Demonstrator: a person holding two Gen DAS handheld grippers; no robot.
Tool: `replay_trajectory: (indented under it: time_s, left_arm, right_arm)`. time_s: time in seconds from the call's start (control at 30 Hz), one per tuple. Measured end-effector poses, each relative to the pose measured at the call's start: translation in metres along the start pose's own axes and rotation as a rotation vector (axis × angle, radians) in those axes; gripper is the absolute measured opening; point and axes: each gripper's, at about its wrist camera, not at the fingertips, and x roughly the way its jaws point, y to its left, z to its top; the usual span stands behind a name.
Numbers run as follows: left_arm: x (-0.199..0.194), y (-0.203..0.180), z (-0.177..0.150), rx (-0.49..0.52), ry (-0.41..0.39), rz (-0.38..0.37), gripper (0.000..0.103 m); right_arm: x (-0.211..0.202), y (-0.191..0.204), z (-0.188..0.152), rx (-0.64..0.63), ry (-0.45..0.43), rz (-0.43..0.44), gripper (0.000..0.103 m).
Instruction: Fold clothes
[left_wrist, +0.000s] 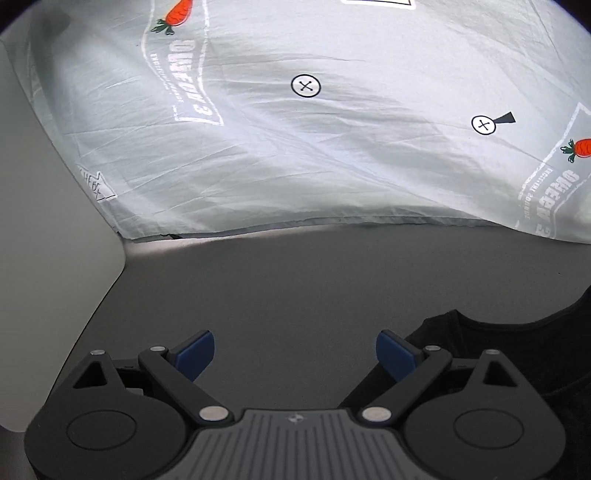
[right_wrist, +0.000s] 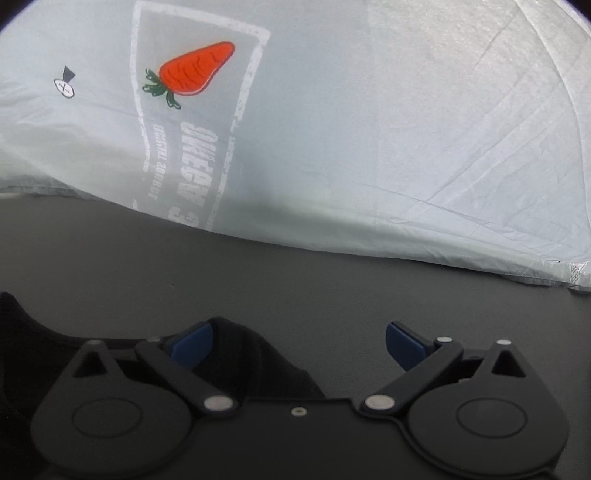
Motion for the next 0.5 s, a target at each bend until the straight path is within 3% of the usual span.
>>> replay_trajectory:
  time_s: [0.03,0.17,0.33,0.43,0.5]
  left_arm:
    - [-0.012,0.012,-0.006,-0.017,-0.002,0.002,0.095]
    - [-0.055,0.088,-0.074,-0.078,0.065,0.166,0.095]
    - [-0.093,0.179,-0.167,-0.253,0.204,0.335,0.095]
    - [-0.112,0.215,-0.211,-0.336,0.227,0.317,0.095]
    - [-0.121,0.226,-0.231,-0.336,0.223,0.233,0.095]
  right_arm:
    - [-0.011,0.0,0.001,0.017,-0.012,0.004,0.102]
    - [-0.059,0.008,-0.013,0.043,-0.061,0.048,0.102]
    - [-0.123,0.042,-0.082,-0.021,-0.046,0.161,0.102]
    - [-0.15,0.073,-0.144,-0.09,0.031,0.207,0.102]
    - [-0.164,0.086,-0.183,-0.109,0.093,0.208,0.102]
